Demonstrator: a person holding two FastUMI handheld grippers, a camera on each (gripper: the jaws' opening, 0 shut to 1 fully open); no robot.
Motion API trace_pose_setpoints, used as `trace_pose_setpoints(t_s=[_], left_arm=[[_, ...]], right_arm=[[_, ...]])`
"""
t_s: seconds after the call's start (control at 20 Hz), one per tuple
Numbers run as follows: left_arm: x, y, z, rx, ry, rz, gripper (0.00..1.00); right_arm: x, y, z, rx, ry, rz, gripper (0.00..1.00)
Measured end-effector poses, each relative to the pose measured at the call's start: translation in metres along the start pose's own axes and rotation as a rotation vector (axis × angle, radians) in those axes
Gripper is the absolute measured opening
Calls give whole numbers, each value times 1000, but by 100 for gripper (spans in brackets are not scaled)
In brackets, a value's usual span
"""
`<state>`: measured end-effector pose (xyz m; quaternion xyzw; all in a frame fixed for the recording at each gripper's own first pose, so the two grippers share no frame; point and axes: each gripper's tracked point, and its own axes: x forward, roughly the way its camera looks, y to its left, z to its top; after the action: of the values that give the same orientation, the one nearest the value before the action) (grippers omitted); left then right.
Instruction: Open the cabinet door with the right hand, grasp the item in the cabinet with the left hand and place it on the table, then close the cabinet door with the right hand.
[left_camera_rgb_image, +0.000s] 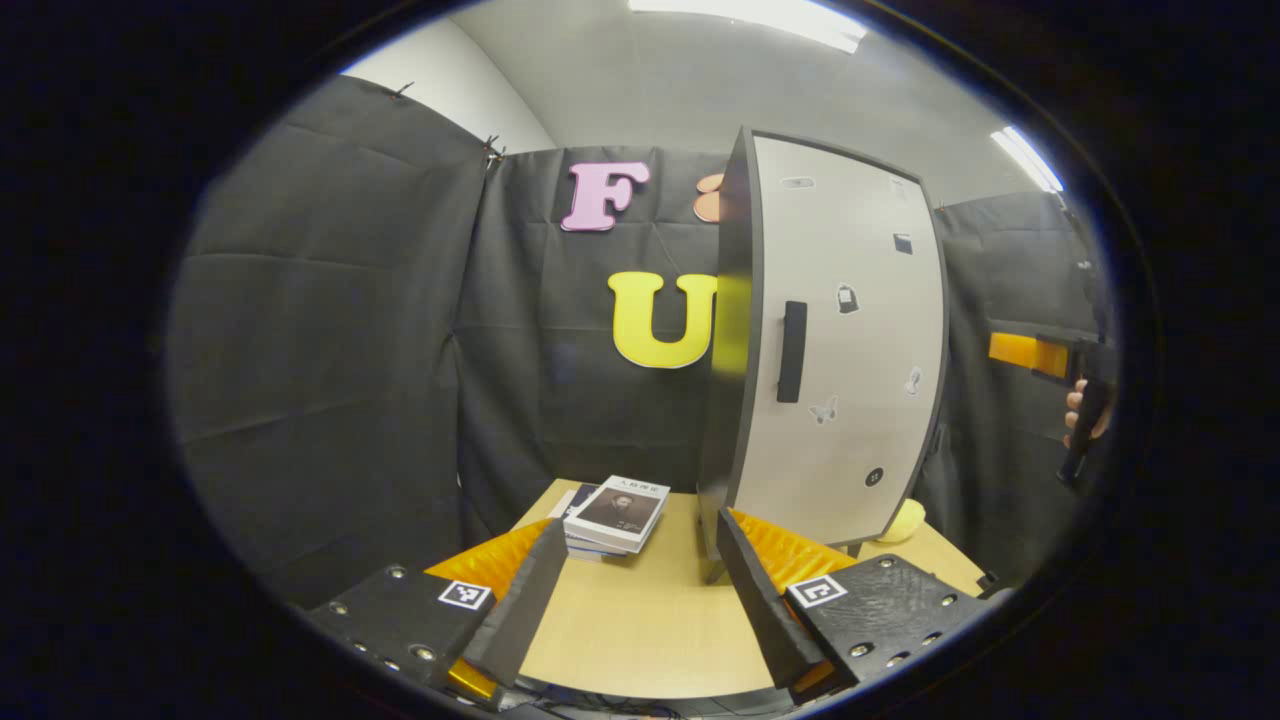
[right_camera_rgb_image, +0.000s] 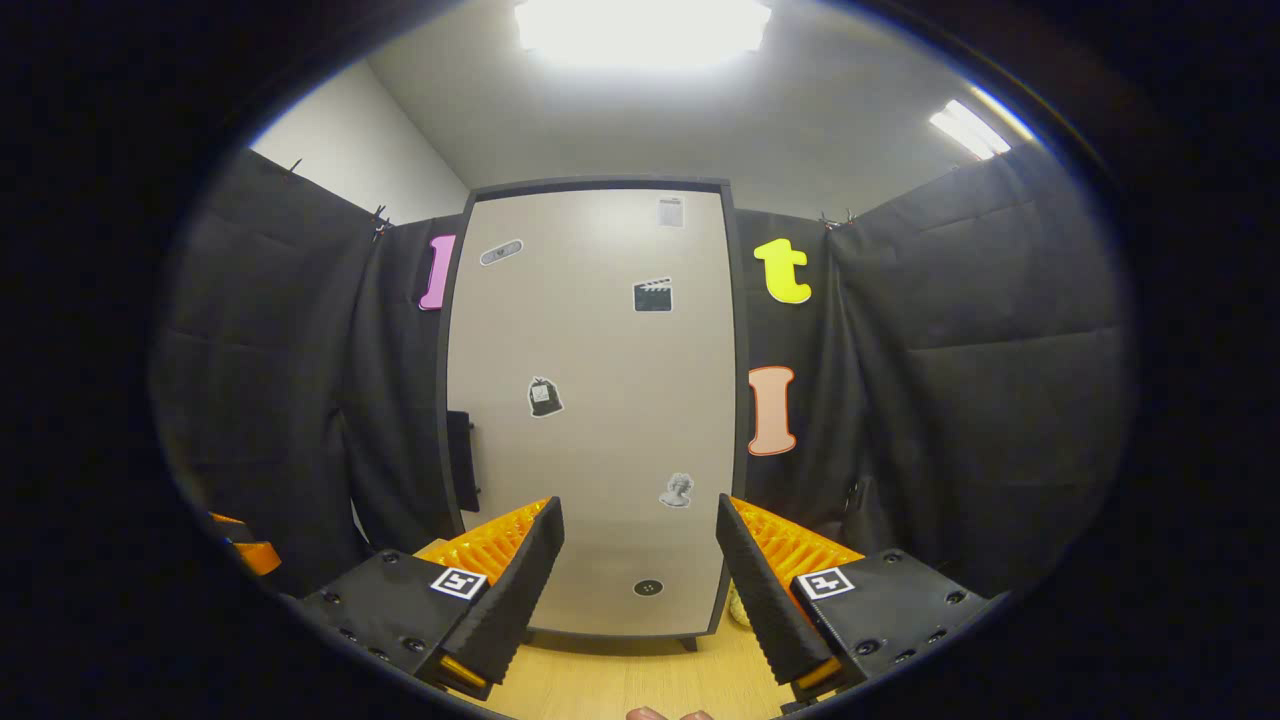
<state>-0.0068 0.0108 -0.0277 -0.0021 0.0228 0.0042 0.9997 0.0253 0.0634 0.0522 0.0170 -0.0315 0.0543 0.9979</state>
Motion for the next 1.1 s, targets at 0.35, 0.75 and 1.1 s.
trace_pose_setpoints(t_s=[0.35, 0.75, 1.1], left_arm=[[-11, 22, -4, -32, 3, 44, 92], [-21, 53, -19, -36, 26, 116, 92], [-21, 81, -33, -15, 67, 178, 92]], right_arm=[[38, 76, 40, 30, -72, 127, 96], [95, 142, 41, 103, -23, 184, 96], [143, 186, 10, 103, 48, 176, 95]])
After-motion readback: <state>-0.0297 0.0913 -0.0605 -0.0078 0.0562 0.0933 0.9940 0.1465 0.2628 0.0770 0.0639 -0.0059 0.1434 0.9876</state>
